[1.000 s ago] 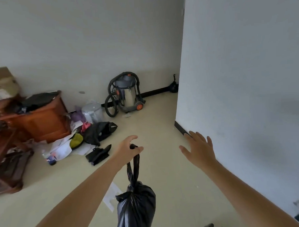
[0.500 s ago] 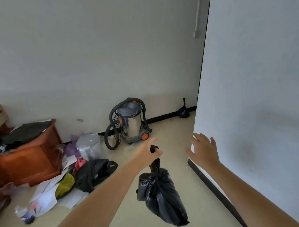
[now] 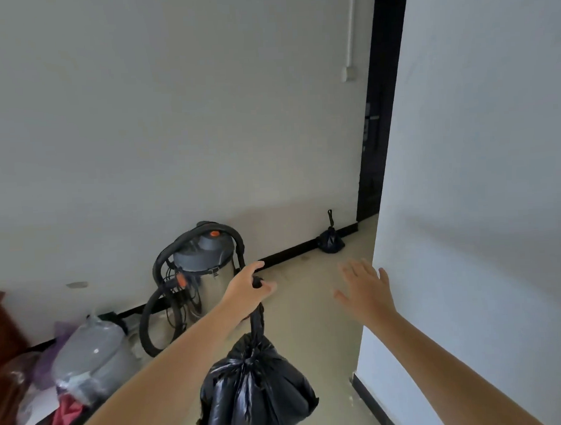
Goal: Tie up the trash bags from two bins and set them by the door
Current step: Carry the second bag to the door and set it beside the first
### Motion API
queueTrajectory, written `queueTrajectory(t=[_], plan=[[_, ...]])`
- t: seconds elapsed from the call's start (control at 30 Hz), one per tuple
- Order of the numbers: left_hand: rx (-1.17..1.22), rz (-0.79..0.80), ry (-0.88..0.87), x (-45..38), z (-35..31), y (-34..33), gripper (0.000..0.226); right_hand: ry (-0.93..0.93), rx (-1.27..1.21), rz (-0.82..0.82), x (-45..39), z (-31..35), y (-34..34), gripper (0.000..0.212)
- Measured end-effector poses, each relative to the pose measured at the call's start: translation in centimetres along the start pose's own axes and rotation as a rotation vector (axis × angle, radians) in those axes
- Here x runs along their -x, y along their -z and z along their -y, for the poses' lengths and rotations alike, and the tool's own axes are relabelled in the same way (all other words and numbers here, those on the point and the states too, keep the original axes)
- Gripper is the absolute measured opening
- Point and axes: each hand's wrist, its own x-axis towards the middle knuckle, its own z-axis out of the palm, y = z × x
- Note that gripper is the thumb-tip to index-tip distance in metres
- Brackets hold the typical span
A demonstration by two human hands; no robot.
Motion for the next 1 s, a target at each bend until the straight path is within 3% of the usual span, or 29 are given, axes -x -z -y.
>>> queueTrajectory(t=[0.37, 0.8, 1.0], plan=[[0.038, 0.035, 0.096, -29.3, -0.8, -2.3, 0.054, 0.023, 0.016, 0.007, -31.1, -7.2, -4.8, 0.056], [0.152, 0.222, 0.122, -67.2, -1.1, -9.8, 0.044, -0.259, 0.021, 0.111, -62.4, -14.9, -13.0, 0.055], [0.175, 0.219, 0.159, -82.2, 0.0, -14.4, 0.040, -0.261, 0.001, 0.142, -75.2, -21.7, -17.7, 0.054]])
